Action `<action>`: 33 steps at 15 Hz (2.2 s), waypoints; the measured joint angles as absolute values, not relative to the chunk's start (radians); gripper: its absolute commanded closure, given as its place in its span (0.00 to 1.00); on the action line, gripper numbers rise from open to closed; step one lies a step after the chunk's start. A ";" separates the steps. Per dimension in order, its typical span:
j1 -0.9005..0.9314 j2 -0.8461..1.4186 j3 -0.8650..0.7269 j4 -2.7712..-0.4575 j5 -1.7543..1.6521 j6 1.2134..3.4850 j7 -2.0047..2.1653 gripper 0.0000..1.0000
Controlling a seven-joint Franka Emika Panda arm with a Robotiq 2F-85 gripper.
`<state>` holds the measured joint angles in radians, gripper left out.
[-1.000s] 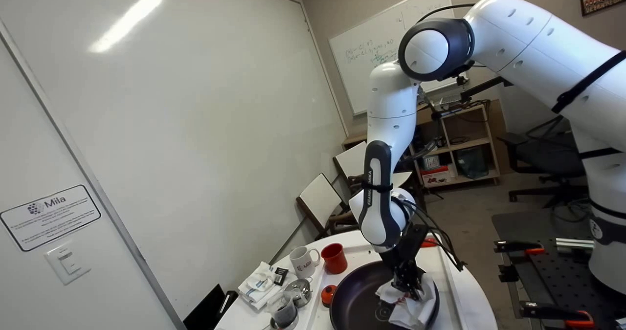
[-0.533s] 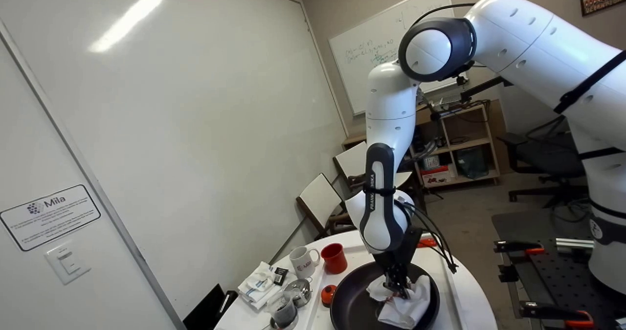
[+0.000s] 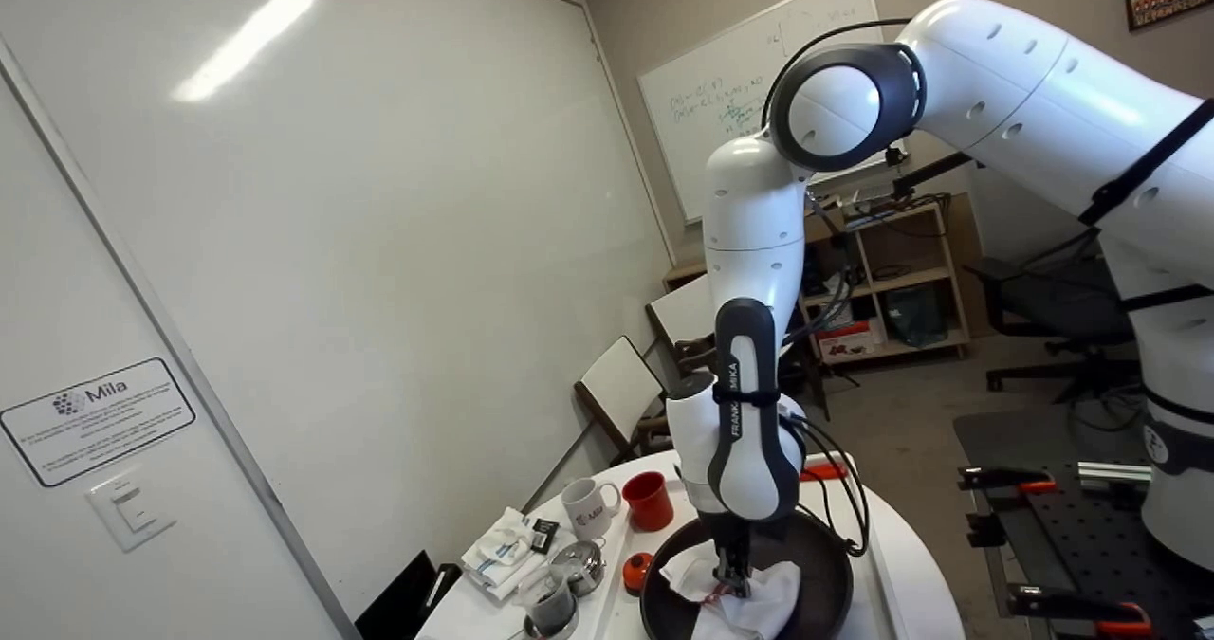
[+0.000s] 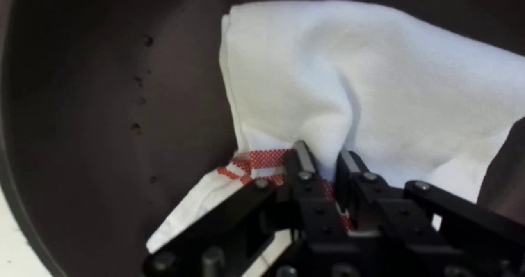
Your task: Use the napkin on the top to wipe the pan
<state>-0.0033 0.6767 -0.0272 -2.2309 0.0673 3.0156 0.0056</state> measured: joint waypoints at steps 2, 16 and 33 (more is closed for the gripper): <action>-0.026 0.683 0.027 -2.231 0.066 3.056 -0.037 0.96; -0.223 0.636 0.203 -2.293 0.053 2.933 -0.187 0.96; -0.157 0.441 0.099 -2.441 0.057 2.862 -0.135 0.96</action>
<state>-0.1572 0.4407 0.0990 -2.4412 0.0574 2.8619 -0.1353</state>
